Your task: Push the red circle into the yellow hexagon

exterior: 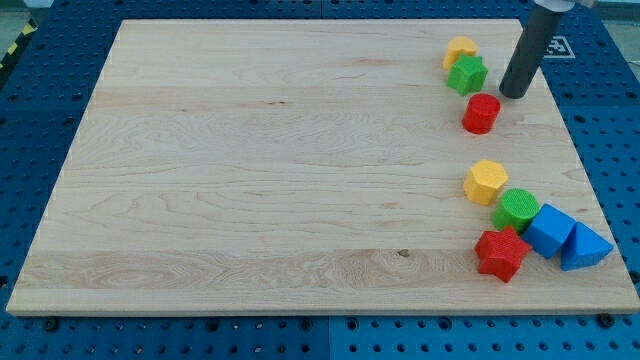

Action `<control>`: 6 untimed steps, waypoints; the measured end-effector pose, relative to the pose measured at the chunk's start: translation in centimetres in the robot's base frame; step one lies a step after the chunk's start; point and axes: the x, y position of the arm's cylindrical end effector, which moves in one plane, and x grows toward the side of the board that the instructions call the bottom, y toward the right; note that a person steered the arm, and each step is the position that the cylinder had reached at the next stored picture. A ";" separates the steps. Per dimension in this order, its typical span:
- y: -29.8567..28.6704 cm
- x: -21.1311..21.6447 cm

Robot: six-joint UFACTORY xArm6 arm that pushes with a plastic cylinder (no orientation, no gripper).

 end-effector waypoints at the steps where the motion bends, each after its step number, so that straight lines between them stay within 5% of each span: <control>1: -1.9 0.1; 6: -6.9 7.3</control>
